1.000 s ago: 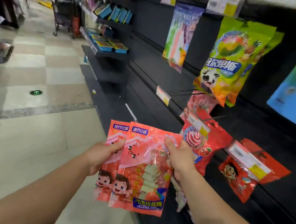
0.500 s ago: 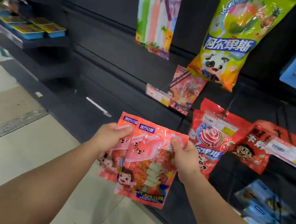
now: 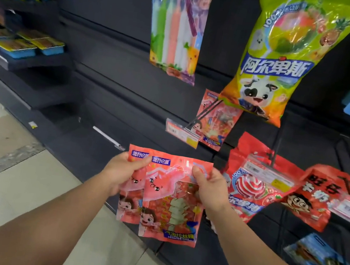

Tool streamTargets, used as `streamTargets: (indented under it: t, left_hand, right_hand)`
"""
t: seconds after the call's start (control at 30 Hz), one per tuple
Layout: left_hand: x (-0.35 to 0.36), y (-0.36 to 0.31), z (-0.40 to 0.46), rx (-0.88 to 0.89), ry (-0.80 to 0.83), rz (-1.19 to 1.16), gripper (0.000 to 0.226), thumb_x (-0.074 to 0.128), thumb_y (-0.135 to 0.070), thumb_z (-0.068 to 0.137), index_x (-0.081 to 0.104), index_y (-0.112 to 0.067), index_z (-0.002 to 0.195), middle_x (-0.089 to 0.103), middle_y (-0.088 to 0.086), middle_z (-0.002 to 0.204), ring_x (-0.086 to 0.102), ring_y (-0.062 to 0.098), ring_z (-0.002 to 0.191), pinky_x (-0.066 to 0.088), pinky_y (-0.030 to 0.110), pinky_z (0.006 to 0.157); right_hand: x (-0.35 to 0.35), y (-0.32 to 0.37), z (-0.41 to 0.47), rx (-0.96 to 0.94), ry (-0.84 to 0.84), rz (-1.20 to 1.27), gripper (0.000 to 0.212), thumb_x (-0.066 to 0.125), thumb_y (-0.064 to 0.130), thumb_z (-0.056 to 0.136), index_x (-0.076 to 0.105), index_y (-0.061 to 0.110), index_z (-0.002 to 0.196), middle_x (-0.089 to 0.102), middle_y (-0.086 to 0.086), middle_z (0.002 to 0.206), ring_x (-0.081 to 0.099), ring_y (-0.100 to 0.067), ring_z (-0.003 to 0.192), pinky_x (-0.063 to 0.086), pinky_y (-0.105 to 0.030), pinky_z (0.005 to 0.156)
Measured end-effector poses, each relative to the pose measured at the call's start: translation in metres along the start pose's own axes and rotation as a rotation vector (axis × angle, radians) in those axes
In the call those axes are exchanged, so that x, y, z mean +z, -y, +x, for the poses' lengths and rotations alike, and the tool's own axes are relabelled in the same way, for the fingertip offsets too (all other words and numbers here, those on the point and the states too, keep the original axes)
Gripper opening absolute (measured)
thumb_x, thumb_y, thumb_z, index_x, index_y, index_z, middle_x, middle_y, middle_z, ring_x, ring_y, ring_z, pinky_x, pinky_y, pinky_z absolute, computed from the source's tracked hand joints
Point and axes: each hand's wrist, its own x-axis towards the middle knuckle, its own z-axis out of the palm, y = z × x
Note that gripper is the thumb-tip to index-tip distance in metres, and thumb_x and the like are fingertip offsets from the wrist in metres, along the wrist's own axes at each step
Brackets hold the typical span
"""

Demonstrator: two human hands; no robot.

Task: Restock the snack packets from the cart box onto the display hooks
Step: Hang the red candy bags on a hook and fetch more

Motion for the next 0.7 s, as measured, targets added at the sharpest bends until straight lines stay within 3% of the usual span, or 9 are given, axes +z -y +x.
streamTargets:
  t: [0.13, 0.3, 0.43, 0.57, 0.7]
  left_hand:
    - [-0.02, 0.011, 0.026, -0.042, -0.023, -0.04, 0.035, 0.075, -0.041, 0.083, 0.071, -0.014, 0.104, 0.078, 0.009, 0.097, 0.075, 0.028, 0.09, 0.059, 0.045, 0.082]
    - [-0.046, 0.008, 0.081, -0.038, -0.083, 0.004, 0.026, 0.076, -0.039, 0.084, 0.071, -0.014, 0.091, 0.076, 0.013, 0.098, 0.072, 0.027, 0.081, 0.059, 0.036, 0.069]
    - [-0.063, -0.014, 0.131, -0.015, -0.029, 0.048, 0.029, 0.078, -0.04, 0.081, 0.069, -0.015, 0.094, 0.075, 0.01, 0.098, 0.072, 0.028, 0.084, 0.059, 0.046, 0.08]
    - [-0.078, -0.028, 0.157, -0.043, 0.038, 0.094, 0.058, 0.085, -0.063, 0.057, 0.072, -0.022, 0.097, 0.077, 0.008, 0.097, 0.073, 0.031, 0.09, 0.059, 0.055, 0.08]
    - [-0.074, -0.035, 0.158, -0.038, 0.057, 0.122, 0.047, 0.079, -0.057, 0.071, 0.069, -0.021, 0.1, 0.076, 0.007, 0.1, 0.071, 0.029, 0.094, 0.055, 0.054, 0.087]
  right_hand:
    - [0.01, -0.009, 0.018, 0.022, -0.008, 0.013, 0.007, 0.061, 0.028, 0.093, 0.066, 0.022, 0.094, 0.074, 0.002, 0.092, 0.071, -0.013, 0.084, 0.055, -0.023, 0.065]
    - [0.026, -0.019, 0.037, 0.03, -0.086, 0.018, 0.009, 0.061, 0.029, 0.093, 0.066, 0.022, 0.092, 0.074, 0.004, 0.09, 0.071, -0.014, 0.083, 0.054, -0.022, 0.062]
    - [0.039, -0.016, 0.054, 0.018, -0.195, 0.16, 0.009, 0.063, 0.024, 0.092, 0.069, 0.018, 0.094, 0.076, -0.001, 0.09, 0.072, -0.018, 0.082, 0.055, -0.021, 0.058]
    - [0.044, -0.01, 0.062, 0.005, -0.185, 0.23, 0.009, 0.064, 0.018, 0.092, 0.07, 0.015, 0.097, 0.076, -0.005, 0.094, 0.073, -0.019, 0.085, 0.057, -0.029, 0.067]
    - [0.04, -0.001, 0.066, 0.005, -0.102, 0.305, 0.013, 0.06, 0.011, 0.092, 0.07, 0.009, 0.101, 0.076, -0.008, 0.095, 0.073, -0.022, 0.086, 0.059, -0.033, 0.07]
